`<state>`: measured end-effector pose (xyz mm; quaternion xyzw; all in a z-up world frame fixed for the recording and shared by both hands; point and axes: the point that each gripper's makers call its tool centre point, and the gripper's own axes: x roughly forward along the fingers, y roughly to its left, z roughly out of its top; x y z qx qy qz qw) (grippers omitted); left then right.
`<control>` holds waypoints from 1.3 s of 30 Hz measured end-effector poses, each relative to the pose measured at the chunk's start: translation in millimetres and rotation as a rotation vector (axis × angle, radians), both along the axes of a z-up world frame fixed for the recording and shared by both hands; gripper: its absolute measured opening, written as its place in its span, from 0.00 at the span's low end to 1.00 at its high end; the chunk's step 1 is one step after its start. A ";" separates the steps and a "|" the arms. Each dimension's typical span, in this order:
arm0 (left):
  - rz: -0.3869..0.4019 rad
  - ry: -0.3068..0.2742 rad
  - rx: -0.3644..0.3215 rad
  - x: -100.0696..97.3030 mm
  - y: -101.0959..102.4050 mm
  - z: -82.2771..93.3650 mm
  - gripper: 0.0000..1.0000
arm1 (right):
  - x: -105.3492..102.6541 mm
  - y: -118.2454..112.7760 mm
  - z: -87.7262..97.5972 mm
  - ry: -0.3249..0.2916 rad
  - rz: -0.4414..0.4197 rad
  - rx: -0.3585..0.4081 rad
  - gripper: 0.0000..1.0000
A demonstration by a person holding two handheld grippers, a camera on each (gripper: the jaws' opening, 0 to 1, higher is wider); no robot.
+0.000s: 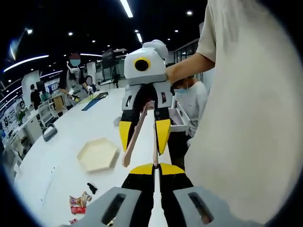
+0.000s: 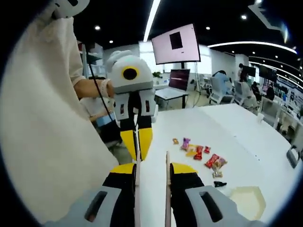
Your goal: Place the target food into the container with the food tongs after gripping and lifting it, then release it inside without dropping or visibly crushing the food.
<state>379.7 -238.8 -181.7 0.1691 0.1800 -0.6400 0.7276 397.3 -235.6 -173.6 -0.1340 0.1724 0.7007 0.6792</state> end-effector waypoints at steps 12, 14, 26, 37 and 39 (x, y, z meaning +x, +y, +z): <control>0.000 0.003 0.007 0.8 -3.0 -0.7 0.00 | 0.1 1.3 0.5 -0.022 0.007 0.008 0.28; 0.000 0.002 0.001 0.4 -4.4 0.2 0.00 | -1.1 3.6 1.5 -0.031 0.013 0.015 0.28; 0.010 0.003 0.018 -2.1 -1.5 -2.5 0.00 | -4.5 7.1 -0.9 -0.055 0.032 -0.002 0.28; 0.006 0.033 0.015 -10.1 0.4 -7.6 0.00 | -14.7 9.2 -6.4 -0.022 0.052 -0.049 0.25; 0.018 0.037 0.009 -9.7 1.8 -6.3 0.00 | -15.2 10.1 -5.3 -0.027 0.052 -0.045 0.25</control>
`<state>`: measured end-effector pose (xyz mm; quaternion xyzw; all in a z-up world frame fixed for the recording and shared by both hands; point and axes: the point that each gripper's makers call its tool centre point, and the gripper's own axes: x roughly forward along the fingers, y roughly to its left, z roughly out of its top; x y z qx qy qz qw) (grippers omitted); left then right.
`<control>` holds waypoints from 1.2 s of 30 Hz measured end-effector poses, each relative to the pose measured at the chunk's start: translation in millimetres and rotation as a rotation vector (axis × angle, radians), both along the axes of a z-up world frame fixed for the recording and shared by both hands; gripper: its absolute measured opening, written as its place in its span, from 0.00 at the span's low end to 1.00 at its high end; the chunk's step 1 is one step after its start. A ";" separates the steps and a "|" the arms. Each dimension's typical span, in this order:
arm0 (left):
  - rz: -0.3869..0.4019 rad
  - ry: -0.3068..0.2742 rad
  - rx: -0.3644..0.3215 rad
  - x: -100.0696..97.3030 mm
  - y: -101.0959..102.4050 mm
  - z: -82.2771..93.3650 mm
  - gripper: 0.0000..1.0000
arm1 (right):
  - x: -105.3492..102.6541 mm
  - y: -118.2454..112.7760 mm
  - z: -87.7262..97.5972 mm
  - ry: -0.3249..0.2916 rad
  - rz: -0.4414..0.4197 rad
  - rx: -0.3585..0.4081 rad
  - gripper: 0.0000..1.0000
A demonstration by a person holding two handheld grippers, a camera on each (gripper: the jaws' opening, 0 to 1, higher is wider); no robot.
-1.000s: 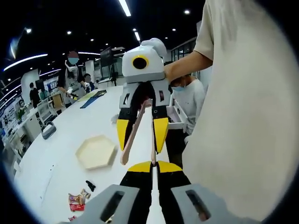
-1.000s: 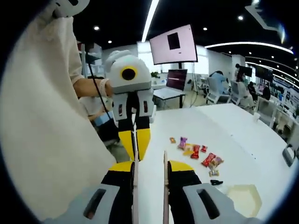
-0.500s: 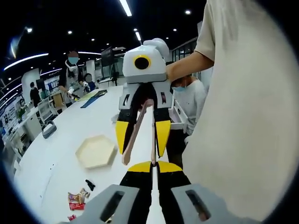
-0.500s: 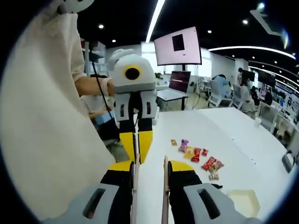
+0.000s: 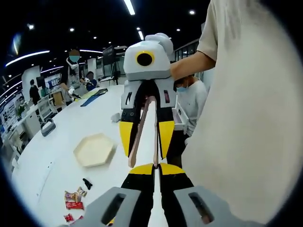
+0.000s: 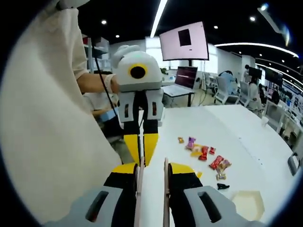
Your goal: Place the target food into the container with the food tongs after gripping and lifting it, then release it inside without dropping or visibly crushing the food.
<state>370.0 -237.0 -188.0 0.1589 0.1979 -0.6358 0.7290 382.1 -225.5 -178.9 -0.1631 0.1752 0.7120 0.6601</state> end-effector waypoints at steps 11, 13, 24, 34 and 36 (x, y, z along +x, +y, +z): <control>0.013 0.014 0.009 -1.2 1.5 -3.4 0.00 | -3.3 1.5 -1.4 0.005 0.012 -0.006 0.24; 0.013 0.016 0.004 -1.7 1.1 -2.6 0.00 | -2.5 1.4 -0.9 0.013 0.007 0.003 0.26; 0.031 0.021 0.010 0.9 0.2 -7.3 0.00 | -0.5 2.0 -4.5 0.013 -0.014 -0.048 0.22; 0.090 0.020 -0.037 6.4 3.5 -0.9 0.01 | 4.0 1.4 -3.8 0.036 -0.059 -0.028 0.22; 0.099 0.019 -0.046 6.6 5.7 1.8 0.01 | 5.0 2.5 -1.5 0.041 -0.069 -0.014 0.22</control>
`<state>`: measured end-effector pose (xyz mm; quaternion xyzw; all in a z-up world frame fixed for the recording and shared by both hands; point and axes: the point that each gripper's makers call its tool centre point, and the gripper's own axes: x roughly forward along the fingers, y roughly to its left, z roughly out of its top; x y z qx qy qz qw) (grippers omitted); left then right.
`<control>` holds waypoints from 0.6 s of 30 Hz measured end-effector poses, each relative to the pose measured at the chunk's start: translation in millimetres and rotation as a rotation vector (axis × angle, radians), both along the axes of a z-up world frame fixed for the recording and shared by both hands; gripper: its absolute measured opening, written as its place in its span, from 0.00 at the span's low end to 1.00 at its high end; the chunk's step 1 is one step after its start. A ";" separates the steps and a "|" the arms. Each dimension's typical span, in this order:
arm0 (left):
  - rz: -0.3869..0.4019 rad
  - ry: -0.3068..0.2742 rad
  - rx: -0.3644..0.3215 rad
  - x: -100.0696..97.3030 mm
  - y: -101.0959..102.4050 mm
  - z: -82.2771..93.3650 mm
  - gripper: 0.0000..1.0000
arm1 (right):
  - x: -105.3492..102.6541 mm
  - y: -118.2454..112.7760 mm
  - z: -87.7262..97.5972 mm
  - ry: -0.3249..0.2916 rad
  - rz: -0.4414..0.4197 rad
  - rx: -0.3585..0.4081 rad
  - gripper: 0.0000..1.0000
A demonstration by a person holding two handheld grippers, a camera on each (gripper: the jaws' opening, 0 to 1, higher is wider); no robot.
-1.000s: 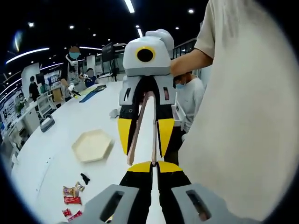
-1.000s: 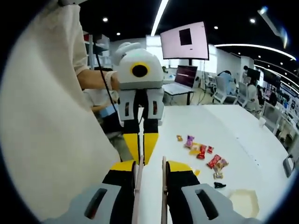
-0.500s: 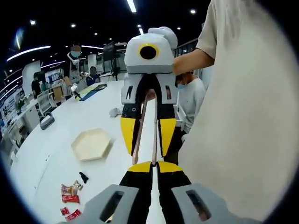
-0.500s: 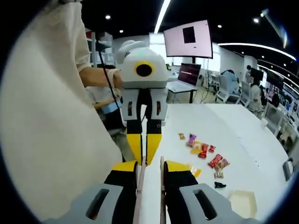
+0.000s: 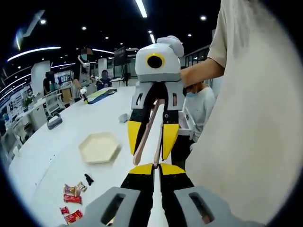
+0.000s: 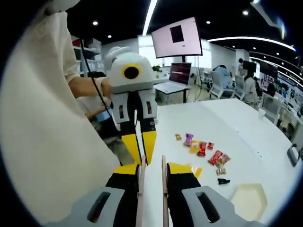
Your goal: Place the target food into the container with the food tongs after gripping and lifting it, then release it inside without dropping or visibly crushing the food.
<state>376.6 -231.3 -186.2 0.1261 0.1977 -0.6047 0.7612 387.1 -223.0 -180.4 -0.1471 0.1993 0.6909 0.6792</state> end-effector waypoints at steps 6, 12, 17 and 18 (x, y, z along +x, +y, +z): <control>0.021 0.003 -0.017 1.8 3.6 2.6 0.01 | 1.8 3.7 3.3 -0.001 -0.007 0.017 0.22; 0.046 -0.005 -0.029 6.7 6.5 6.7 0.01 | 6.4 4.9 8.3 -0.031 -0.018 0.030 0.22; 0.085 0.001 0.038 12.2 27.3 -5.2 0.00 | 20.0 -6.5 10.9 -0.013 -0.072 0.043 0.21; 0.093 0.008 0.029 12.2 30.1 -4.8 0.00 | 22.0 -8.5 12.1 -0.005 -0.083 0.050 0.21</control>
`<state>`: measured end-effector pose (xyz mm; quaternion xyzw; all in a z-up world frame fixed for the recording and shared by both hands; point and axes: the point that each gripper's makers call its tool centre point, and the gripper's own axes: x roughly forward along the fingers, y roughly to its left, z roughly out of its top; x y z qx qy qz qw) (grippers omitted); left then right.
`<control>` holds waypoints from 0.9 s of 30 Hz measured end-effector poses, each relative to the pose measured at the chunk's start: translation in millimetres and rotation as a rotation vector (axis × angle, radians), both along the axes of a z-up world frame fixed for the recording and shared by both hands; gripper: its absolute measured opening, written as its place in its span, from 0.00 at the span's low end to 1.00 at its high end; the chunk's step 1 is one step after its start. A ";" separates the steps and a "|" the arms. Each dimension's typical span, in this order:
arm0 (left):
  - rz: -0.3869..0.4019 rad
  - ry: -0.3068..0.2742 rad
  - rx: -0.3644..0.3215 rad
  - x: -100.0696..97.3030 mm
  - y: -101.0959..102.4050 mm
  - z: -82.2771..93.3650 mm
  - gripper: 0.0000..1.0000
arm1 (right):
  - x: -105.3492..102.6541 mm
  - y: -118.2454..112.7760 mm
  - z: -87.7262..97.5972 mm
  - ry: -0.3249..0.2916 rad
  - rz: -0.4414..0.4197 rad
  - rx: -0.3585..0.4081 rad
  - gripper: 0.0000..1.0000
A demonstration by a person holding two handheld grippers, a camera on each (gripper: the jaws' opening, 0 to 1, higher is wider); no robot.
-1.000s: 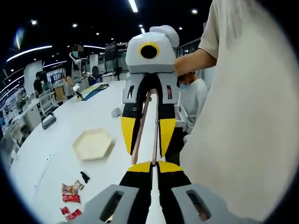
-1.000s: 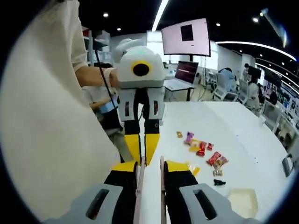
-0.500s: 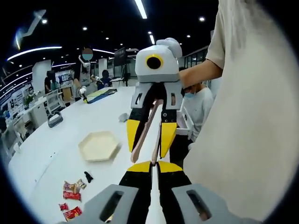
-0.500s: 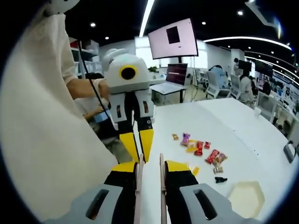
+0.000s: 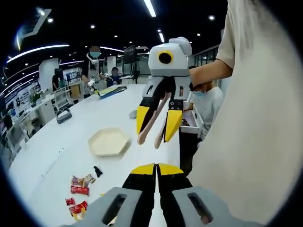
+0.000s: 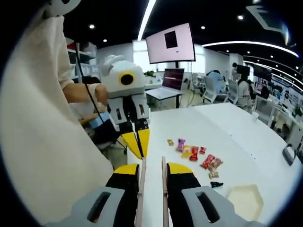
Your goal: Place the target food into the container with the food tongs after gripping and lifting it, then release it inside without dropping or visibly crushing the food.
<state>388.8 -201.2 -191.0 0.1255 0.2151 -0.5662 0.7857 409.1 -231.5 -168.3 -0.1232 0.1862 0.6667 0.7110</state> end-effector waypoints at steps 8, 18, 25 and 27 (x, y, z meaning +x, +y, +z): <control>0.043 0.026 -0.004 -0.7 6.8 -5.8 0.00 | 12.2 -3.0 -2.7 0.053 -0.066 0.023 0.22; 0.076 0.063 -0.005 -10.9 10.6 -16.5 0.00 | 52.8 -13.9 20.6 0.449 -0.325 0.336 0.22; 0.101 0.074 -0.014 -11.5 14.1 -18.5 0.00 | 68.7 -19.2 11.6 0.477 -0.398 0.346 0.22; 0.105 0.076 -0.015 -11.6 14.5 -19.1 0.00 | 68.7 -18.3 7.2 0.480 -0.403 0.334 0.22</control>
